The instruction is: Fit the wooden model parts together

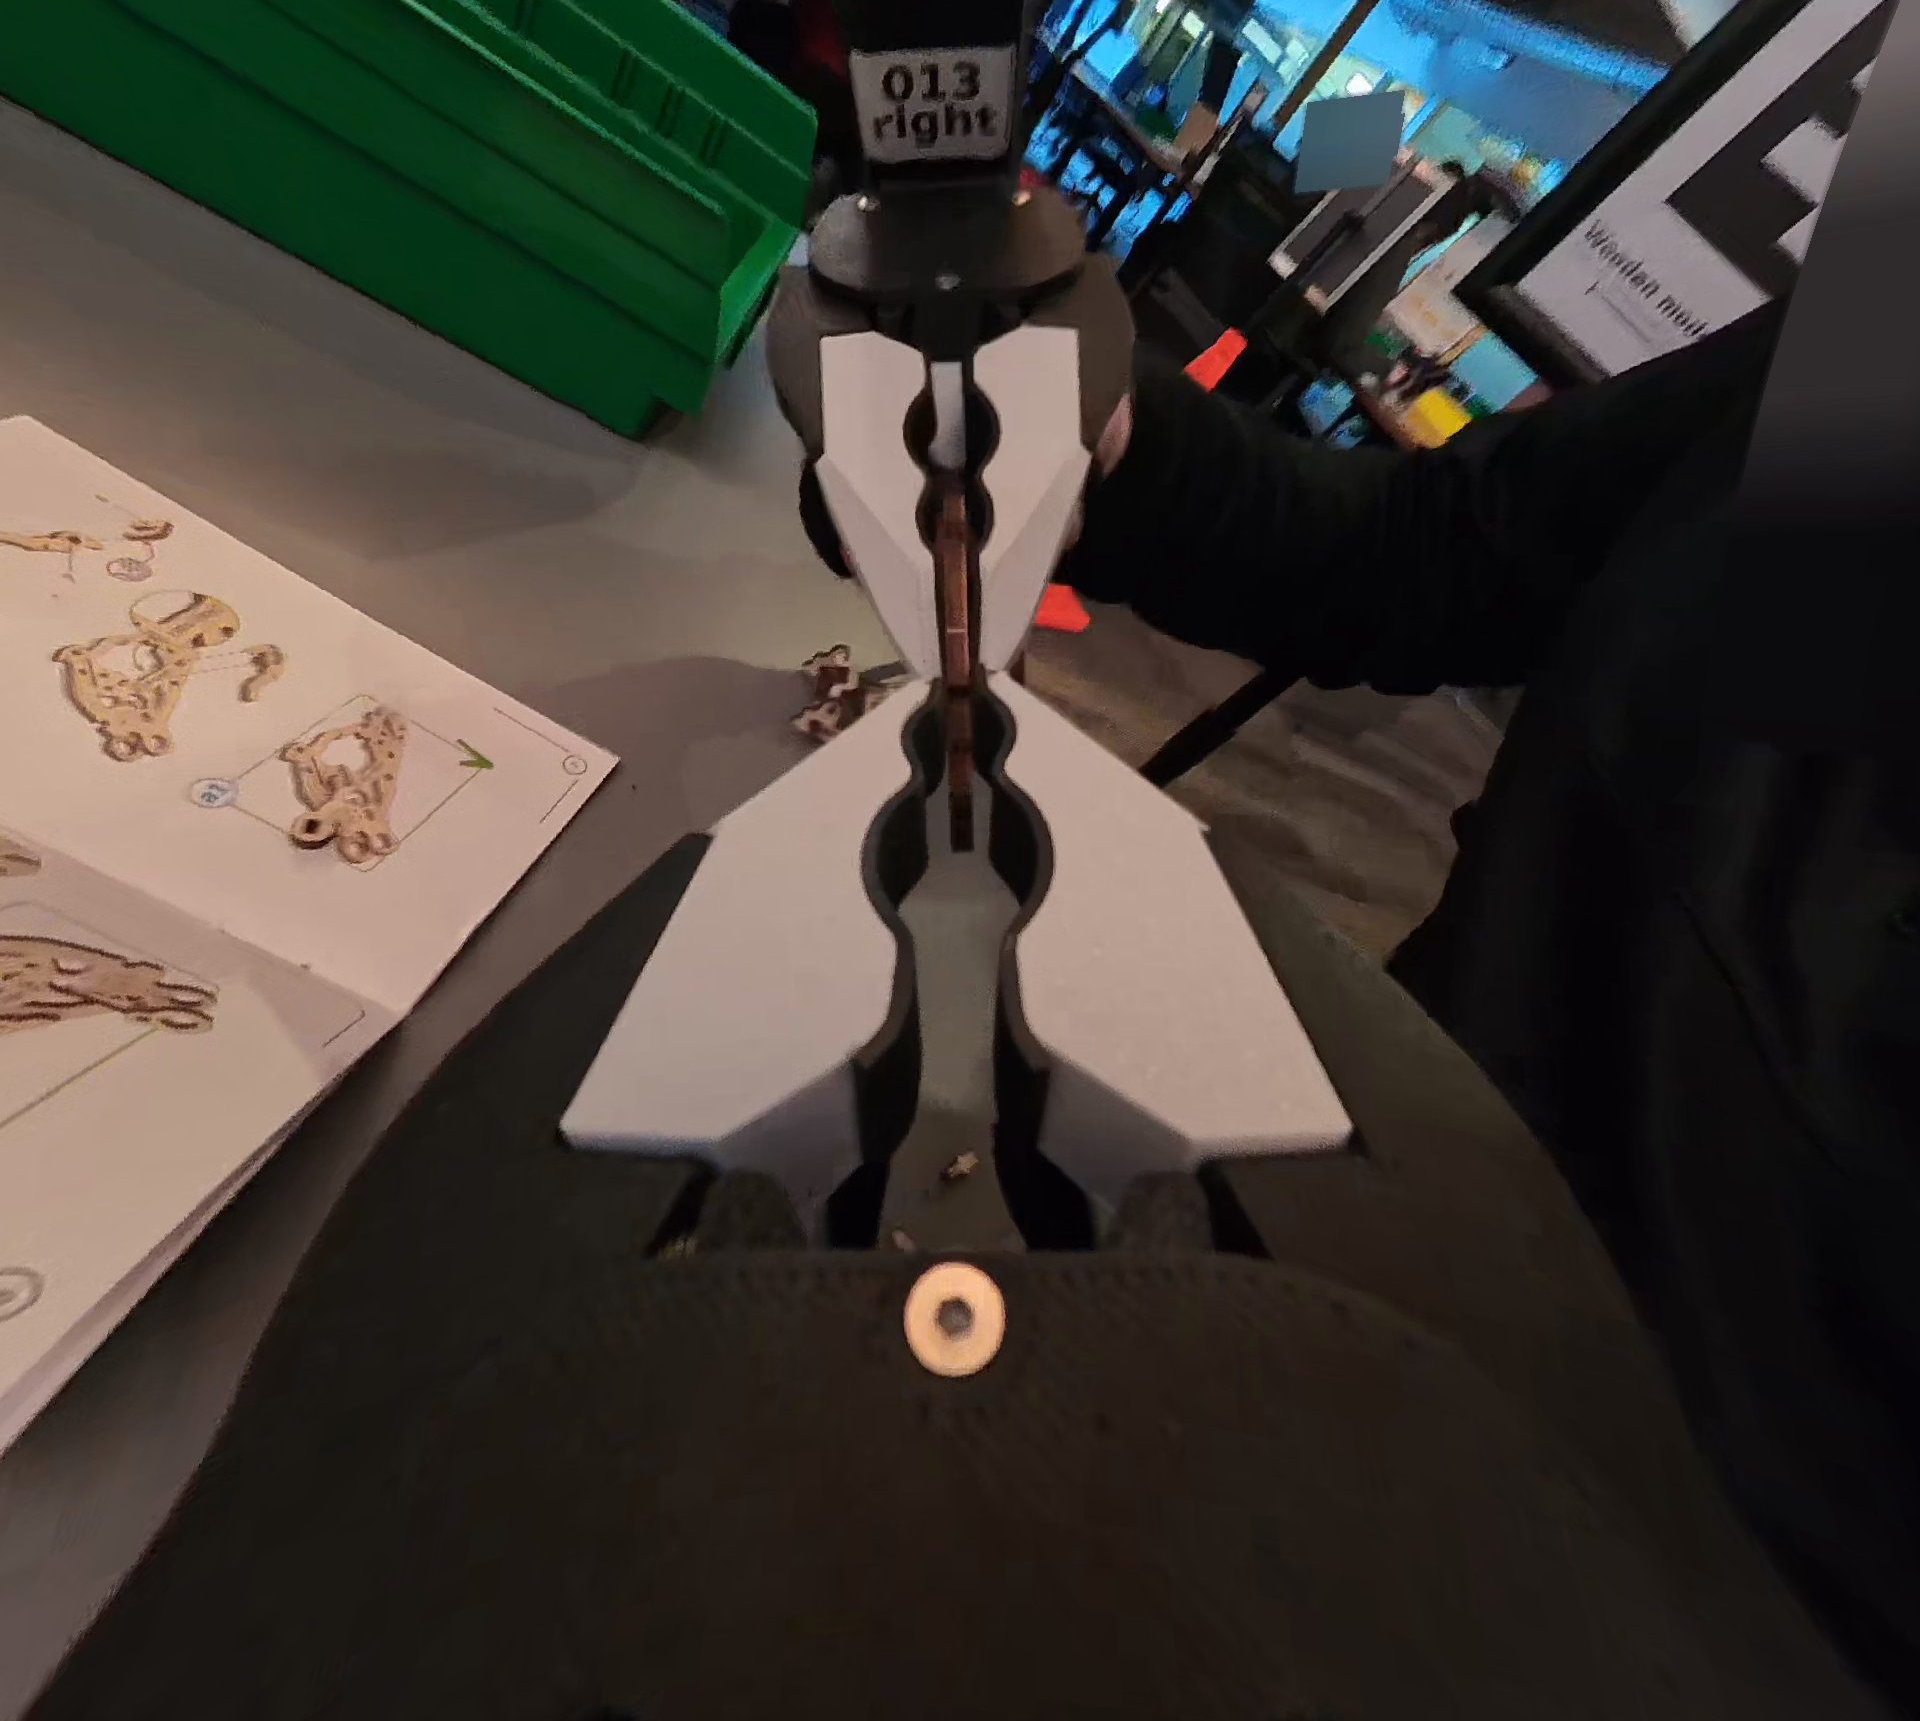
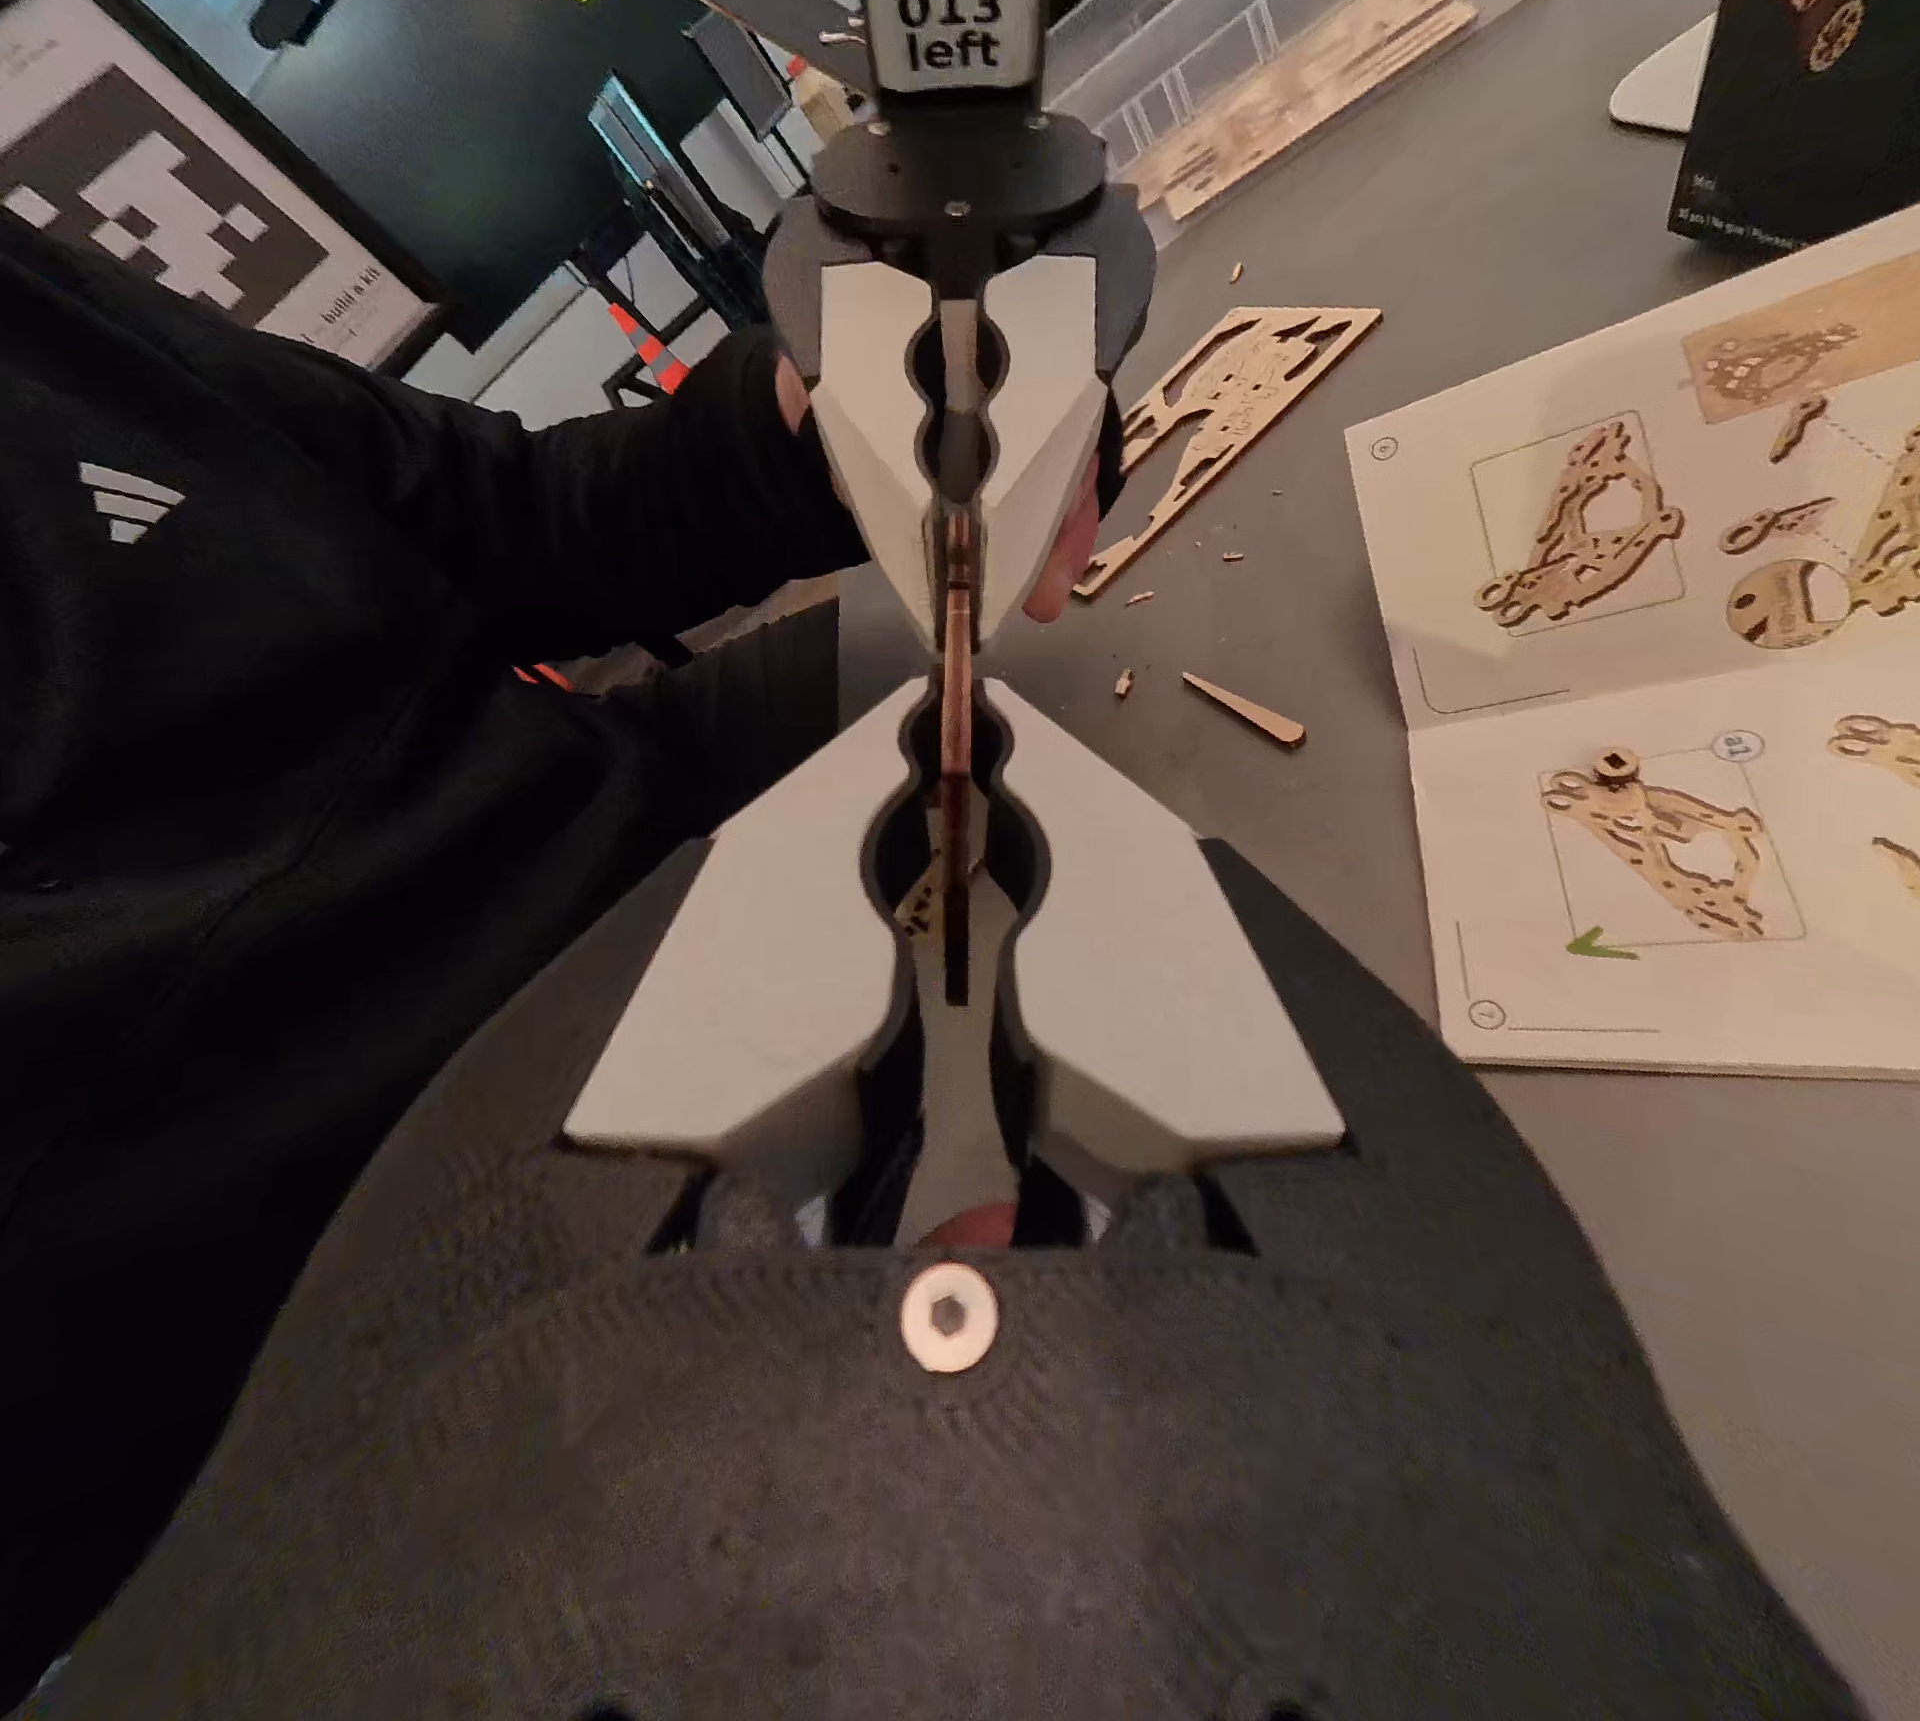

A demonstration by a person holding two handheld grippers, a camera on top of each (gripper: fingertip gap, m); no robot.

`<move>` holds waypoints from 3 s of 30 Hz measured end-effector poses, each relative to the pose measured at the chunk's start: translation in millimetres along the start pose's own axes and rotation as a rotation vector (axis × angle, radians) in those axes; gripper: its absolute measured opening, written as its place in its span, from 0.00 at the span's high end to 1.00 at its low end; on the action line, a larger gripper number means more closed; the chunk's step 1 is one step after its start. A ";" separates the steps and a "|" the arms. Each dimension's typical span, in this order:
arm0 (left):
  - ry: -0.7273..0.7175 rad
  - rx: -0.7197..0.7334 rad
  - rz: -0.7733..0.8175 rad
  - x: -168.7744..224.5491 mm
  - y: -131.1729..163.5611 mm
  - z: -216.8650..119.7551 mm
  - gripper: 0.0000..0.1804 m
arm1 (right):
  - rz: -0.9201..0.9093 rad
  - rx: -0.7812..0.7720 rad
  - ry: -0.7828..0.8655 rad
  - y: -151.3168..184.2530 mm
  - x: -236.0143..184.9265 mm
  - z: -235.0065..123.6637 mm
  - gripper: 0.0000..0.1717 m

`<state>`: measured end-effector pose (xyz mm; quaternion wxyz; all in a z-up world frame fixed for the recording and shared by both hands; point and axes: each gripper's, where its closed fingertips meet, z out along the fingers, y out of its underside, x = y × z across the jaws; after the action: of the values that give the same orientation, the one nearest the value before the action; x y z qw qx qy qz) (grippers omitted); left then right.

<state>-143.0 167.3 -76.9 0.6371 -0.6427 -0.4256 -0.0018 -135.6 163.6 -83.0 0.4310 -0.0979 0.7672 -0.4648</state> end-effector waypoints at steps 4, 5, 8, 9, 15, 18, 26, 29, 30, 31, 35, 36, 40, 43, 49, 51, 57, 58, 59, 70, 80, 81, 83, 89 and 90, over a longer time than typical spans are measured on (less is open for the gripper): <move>-0.038 -0.001 0.003 -5.1 -5.5 -0.5 0.99 | 0.008 0.038 0.034 -6.8 4.4 -2.3 1.00; -0.043 -0.006 0.008 -4.9 -4.9 0.1 0.99 | 0.001 0.032 0.043 -6.5 4.6 -2.6 1.00; -0.044 0.008 -0.009 -4.0 -5.4 0.0 0.99 | -0.003 0.046 0.062 -9.0 4.9 -3.5 0.99; -0.057 0.017 -0.015 -5.8 -6.0 -0.4 0.99 | 0.000 0.050 0.077 -9.8 6.7 -3.5 0.99; -0.180 0.042 0.005 -17.6 -5.8 -1.8 0.98 | 0.024 0.052 0.177 -10.4 19.4 -3.4 0.98; -0.208 0.053 0.004 -21.3 -5.4 -1.8 0.97 | 0.023 0.047 0.206 -9.8 22.4 -3.5 0.98; -0.126 0.113 -0.044 -12.5 -13.4 -6.6 0.97 | 0.026 0.084 0.124 -16.3 11.7 -0.8 0.99; -0.135 0.120 -0.033 -11.8 -15.2 -7.3 0.98 | 0.016 0.097 0.130 -18.6 11.8 -2.0 0.97; -0.131 0.132 -0.036 -11.4 -16.1 -8.0 0.98 | 0.010 0.114 0.136 -21.4 11.7 -3.8 0.97; -0.130 0.142 -0.042 -11.4 -16.8 -8.1 0.99 | 0.011 0.130 0.144 -23.9 12.5 -5.7 0.96; -0.161 0.137 -0.038 -14.1 -13.9 -6.5 0.98 | -0.006 0.114 0.180 -21.5 14.3 -6.0 0.98; -0.169 0.138 -0.041 -15.2 -13.8 -6.4 0.97 | -0.014 0.109 0.195 -21.2 14.9 -6.0 0.98; -0.239 0.132 -0.004 -21.5 -12.8 -5.5 0.97 | -0.007 0.108 0.243 -20.1 21.1 -6.9 0.97; -0.275 0.149 0.009 -23.8 -14.3 -5.2 0.97 | -0.015 0.112 0.289 -21.4 25.5 -8.5 0.99; -0.304 0.139 0.020 -28.5 -14.8 -6.5 0.97 | -0.023 0.114 0.315 -23.4 31.6 -8.2 0.97; -0.299 0.150 0.020 -26.8 -15.9 -6.2 0.97 | -0.020 0.098 0.314 -24.5 31.3 -8.7 0.94; -0.251 0.192 0.029 -20.8 -23.5 -13.4 0.97 | -0.060 0.067 0.256 -25.3 16.4 -13.0 0.85; -0.245 0.193 0.014 -21.6 -23.3 -14.8 0.97 | -0.065 0.058 0.264 -25.2 16.3 -14.9 0.85; -0.232 0.191 0.009 -20.7 -23.1 -15.6 0.98 | -0.074 0.055 0.276 -25.9 16.8 -17.2 0.89; -0.304 0.167 0.081 -15.2 -25.6 -14.9 0.98 | -0.102 0.043 0.404 -29.4 25.3 -19.2 0.94; -0.308 0.087 0.270 -5.0 -25.3 -22.2 0.99 | -0.234 0.002 0.377 -32.4 8.8 -20.5 0.85; -0.314 0.071 0.312 -3.4 -26.7 -25.1 0.99 | -0.262 -0.032 0.380 -30.5 6.9 -21.4 0.84; -0.365 0.013 0.477 1.7 -27.9 -28.4 0.99 | -0.311 -0.069 0.380 -30.3 3.0 -26.2 0.87; -0.666 -0.348 1.070 4.3 -21.4 -28.8 0.99 | -0.326 -0.085 0.333 -47.6 -14.1 -24.2 0.87; -0.692 -0.406 1.168 6.0 -18.9 -27.3 0.99 | -0.327 -0.104 0.317 -46.7 -17.1 -17.9 0.86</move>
<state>-134.9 144.9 -53.0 0.2297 -0.8357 -0.1805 0.4650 -150.4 158.7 -32.5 0.2185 -0.1687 0.8222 -0.4977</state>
